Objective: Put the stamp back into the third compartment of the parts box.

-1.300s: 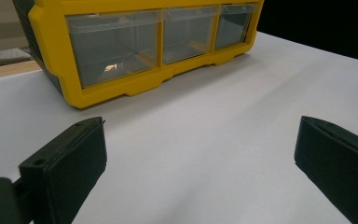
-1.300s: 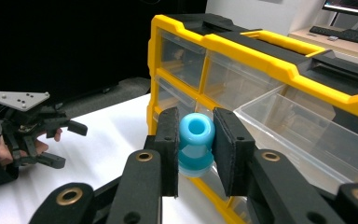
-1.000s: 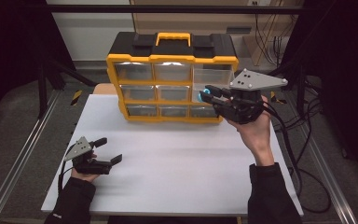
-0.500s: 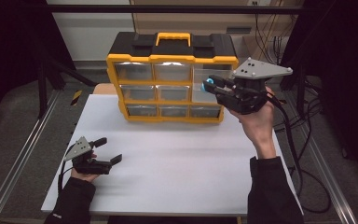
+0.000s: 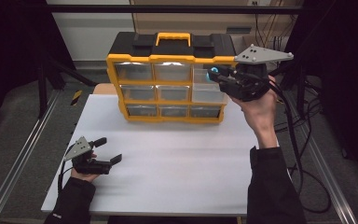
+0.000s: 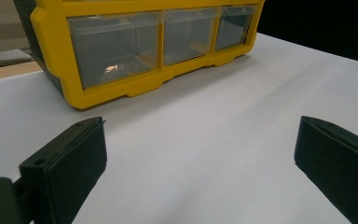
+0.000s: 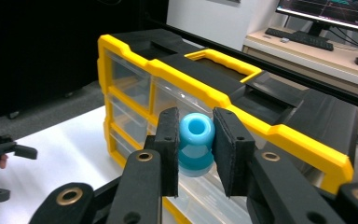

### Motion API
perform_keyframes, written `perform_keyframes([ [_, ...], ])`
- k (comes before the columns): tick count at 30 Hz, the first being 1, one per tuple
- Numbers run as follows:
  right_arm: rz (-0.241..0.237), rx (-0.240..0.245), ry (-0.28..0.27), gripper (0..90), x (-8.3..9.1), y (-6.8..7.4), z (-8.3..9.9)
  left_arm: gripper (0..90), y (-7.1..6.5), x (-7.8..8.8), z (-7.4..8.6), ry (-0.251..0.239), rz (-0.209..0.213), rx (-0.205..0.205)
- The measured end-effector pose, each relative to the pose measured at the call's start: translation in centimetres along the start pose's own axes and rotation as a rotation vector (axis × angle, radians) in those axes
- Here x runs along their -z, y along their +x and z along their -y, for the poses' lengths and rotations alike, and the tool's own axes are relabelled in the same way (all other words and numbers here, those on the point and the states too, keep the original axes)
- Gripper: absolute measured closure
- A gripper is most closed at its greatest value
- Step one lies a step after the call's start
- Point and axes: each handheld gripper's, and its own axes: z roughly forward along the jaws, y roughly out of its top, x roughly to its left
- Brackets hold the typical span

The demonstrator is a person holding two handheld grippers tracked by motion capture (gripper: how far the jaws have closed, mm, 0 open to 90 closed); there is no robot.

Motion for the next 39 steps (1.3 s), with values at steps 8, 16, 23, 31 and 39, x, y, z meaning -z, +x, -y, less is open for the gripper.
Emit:
perform_keyframes([
  [8, 0.032, -0.010, 0.028, 72.6, -1.0, -0.8, -0.4, 2.1, 0.0, 0.0, 0.0, -0.003, 0.000, 0.004],
  [16, 0.059, -0.016, 0.052, 72.6, -1.6, -1.6, -0.4, 2.1, 0.0, 0.0, 0.0, -0.003, 0.001, 0.003],
  [23, 0.085, -0.027, 0.074, 72.6, -2.3, -2.3, -0.4, 2.1, 0.0, 0.0, 0.0, -0.002, 0.001, 0.004],
  [31, 0.114, -0.032, 0.105, 72.6, -3.0, -2.9, -0.3, 2.1, 0.1, 0.0, 0.0, -0.004, 0.001, 0.005],
  [39, 0.130, -0.037, 0.126, 72.6, -3.5, -3.3, -0.2, 2.1, 0.1, 0.0, 0.0, -0.003, 0.001, 0.004],
])
